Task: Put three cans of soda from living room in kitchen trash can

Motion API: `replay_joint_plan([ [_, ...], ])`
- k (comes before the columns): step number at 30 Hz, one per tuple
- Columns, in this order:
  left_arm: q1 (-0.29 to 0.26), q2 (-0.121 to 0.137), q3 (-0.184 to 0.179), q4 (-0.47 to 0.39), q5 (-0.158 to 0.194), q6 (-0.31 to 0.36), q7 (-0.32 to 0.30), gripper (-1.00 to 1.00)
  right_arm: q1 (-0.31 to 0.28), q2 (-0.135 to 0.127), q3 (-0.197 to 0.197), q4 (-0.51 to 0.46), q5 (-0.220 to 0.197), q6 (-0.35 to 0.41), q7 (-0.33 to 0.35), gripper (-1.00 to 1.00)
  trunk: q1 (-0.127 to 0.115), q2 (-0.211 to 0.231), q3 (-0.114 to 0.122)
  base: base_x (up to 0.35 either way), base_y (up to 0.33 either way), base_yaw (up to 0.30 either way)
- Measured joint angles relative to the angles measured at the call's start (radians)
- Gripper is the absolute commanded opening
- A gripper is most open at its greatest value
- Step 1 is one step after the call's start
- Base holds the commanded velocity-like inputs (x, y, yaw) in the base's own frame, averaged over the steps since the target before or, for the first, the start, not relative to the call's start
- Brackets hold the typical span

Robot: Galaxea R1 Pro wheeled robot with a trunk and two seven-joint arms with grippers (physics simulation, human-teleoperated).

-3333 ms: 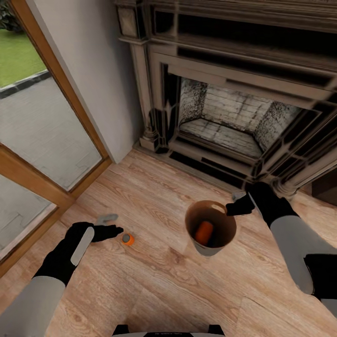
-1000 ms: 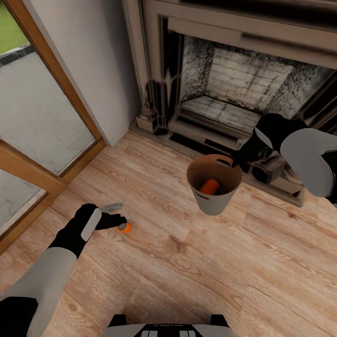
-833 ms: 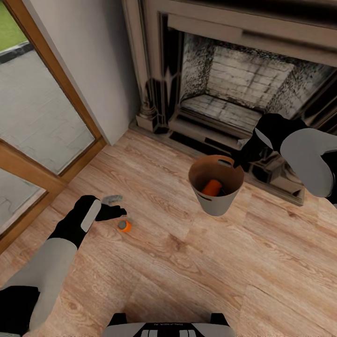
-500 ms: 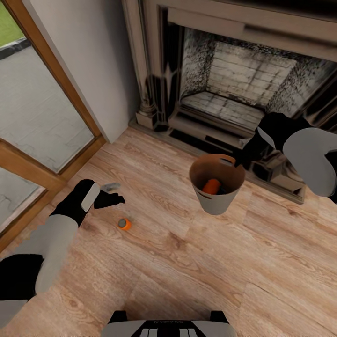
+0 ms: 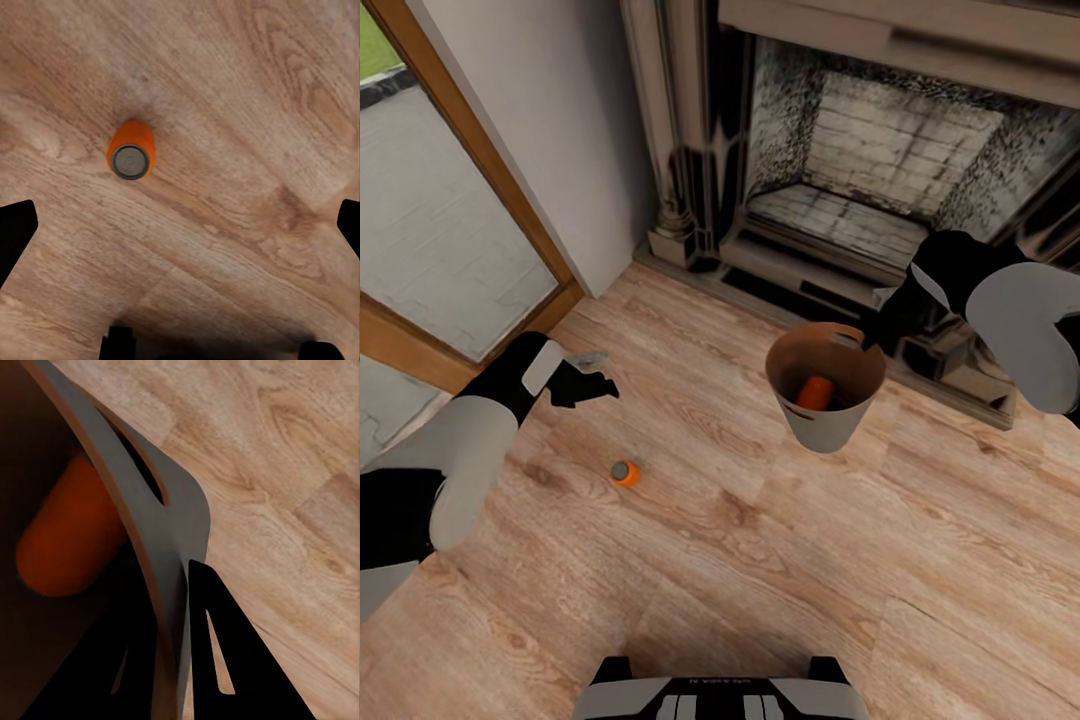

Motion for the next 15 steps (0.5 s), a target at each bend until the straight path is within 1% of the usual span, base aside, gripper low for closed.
replay_joint_plan([
  [3, -0.006, 0.001, -0.003, 0.004, 0.0, 0.004, 0.001, 1.0, -0.005, -0.004, -0.003, 0.0, -0.003, 0.001, 0.001, -1.0, 0.012, -0.021, -0.014, 0.0, 0.0, 0.0],
  [10, -0.009, 0.003, -0.004, 0.006, -0.001, 0.006, -0.001, 1.0, -0.008, -0.018, 0.015, 0.001, 0.01, -0.002, -0.002, -1.0, 0.038, -0.07, -0.047, 0.0, 0.0, 0.0],
  [15, -0.01, 0.003, -0.004, 0.005, 0.0, 0.006, -0.003, 1.0, -0.008, -0.018, 0.004, 0.0, 0.015, 0.001, 0.0, -1.0, 0.058, -0.105, -0.07, 0.0, 0.0, 0.0],
])
